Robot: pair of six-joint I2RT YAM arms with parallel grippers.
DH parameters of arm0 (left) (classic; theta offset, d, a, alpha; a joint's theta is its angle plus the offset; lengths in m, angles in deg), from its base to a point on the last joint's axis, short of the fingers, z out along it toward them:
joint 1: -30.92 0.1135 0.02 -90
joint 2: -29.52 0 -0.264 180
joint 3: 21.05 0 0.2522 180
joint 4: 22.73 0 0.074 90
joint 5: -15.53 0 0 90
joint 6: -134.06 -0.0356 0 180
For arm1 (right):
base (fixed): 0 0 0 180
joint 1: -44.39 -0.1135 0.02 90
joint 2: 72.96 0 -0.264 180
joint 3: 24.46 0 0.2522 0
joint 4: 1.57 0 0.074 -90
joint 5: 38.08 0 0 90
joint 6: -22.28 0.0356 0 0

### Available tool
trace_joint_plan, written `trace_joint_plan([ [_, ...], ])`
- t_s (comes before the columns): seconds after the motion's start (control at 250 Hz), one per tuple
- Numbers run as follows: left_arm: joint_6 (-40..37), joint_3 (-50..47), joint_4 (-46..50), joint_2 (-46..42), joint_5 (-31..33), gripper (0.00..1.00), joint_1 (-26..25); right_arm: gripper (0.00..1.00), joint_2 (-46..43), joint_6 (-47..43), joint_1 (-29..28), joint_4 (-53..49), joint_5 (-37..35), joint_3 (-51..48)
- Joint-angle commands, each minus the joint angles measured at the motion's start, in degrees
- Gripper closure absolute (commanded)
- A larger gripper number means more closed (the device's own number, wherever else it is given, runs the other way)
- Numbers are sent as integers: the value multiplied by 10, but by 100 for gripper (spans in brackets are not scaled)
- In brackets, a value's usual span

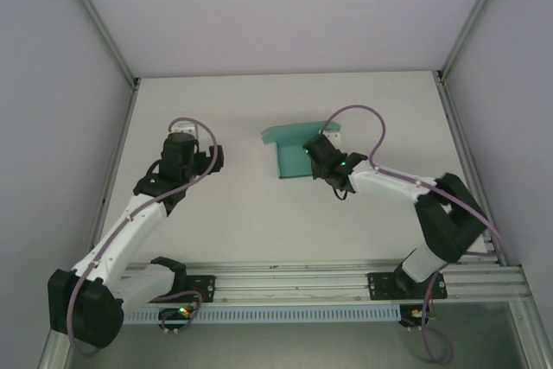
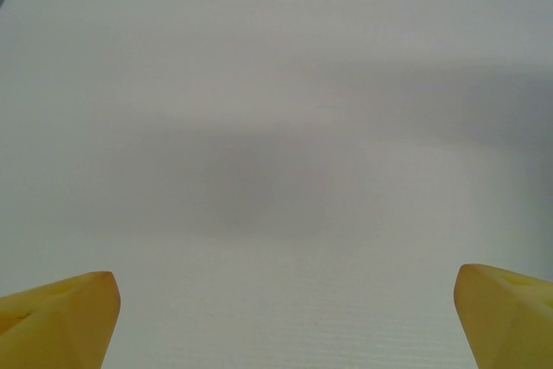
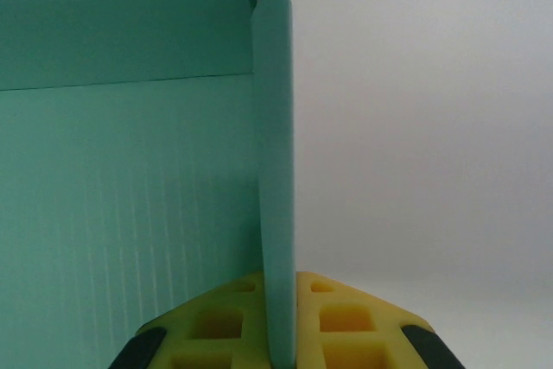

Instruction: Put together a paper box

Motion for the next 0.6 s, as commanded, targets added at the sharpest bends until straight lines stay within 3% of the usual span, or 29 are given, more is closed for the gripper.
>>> trace_joint_plan([
  [0.0,-1,-5,4,-9,-2,0,-1,98,50,50,-11,-69,-13,25],
  [0.196,-8,-12,-7,-1,-13,0,-2,87,94,68,-18,-94,3,41],
  [0.26,-12,-13,-13,3,-22,0,-3,78,92,74,-19,-92,12,35],
  [0.327,-19,-13,-22,8,-42,0,-6,73,80,78,-21,-88,17,28],
  [0.419,-36,-9,-39,15,-68,0,-13,55,52,74,-20,-83,15,19],
  [0.595,-68,6,-66,42,-88,0,-45,34,-20,54,-20,-55,15,-10],
])
